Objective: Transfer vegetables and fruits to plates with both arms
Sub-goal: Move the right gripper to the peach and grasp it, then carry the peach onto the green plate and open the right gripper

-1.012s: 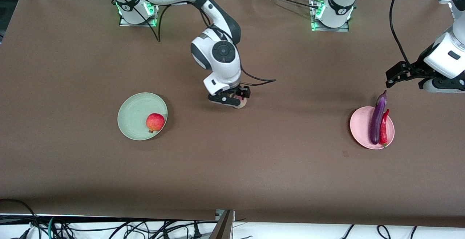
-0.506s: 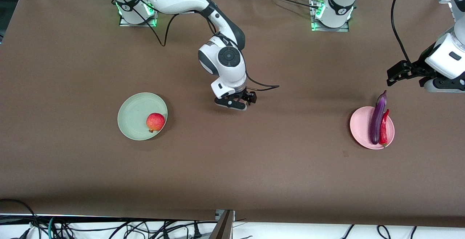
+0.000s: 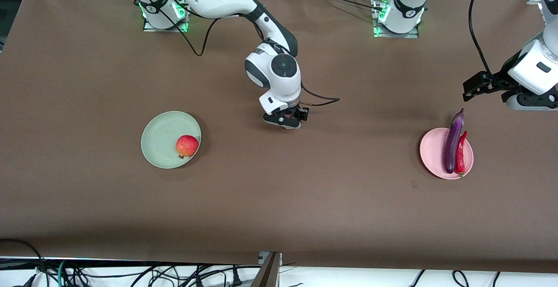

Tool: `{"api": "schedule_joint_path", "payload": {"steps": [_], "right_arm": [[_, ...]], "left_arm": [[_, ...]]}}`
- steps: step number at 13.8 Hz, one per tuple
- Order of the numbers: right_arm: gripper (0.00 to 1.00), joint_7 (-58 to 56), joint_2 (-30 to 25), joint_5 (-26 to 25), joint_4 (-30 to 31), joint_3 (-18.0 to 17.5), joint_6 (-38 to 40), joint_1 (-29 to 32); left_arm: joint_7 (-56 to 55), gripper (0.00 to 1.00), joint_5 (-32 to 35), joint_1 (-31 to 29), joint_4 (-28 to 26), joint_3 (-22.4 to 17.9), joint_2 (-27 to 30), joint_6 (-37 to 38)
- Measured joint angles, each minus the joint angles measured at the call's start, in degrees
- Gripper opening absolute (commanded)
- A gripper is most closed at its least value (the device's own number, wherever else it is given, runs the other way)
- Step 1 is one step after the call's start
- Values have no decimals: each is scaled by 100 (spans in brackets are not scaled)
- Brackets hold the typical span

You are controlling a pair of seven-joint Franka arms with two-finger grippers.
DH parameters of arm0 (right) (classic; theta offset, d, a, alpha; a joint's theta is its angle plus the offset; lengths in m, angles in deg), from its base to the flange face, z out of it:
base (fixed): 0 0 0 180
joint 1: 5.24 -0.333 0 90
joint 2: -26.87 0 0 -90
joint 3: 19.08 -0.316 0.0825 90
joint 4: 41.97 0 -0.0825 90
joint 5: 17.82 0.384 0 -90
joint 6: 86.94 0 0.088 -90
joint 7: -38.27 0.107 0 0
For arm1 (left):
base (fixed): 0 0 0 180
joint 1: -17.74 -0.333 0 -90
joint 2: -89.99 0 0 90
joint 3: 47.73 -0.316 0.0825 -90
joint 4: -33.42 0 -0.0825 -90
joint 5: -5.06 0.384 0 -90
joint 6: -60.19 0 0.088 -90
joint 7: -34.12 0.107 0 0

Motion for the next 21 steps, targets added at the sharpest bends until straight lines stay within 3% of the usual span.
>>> {"api": "schedule_joint_path", "payload": {"steps": [1,7,13,18,21], "right_arm": [[15,-5,-1,-12,-1,9,0,1],[13,-590,-193,-43,-146,186,505,330],[15,-2648,-936,-41,-55,275,2051,1221],[16,-5603,-2131,-37,1429,918,2127,2238],[17,-6494,-2505,-36,2006,1356,2075,2353]], "left_arm": [[0,100,-1,0,0,0,0,16],[0,100,-1,1,0,0,0,50],[0,100,-2,1,0,1,0,61],[0,100,-2,2,-1,2,0,64],[0,100,-2,2,0,3,0,64]]}}
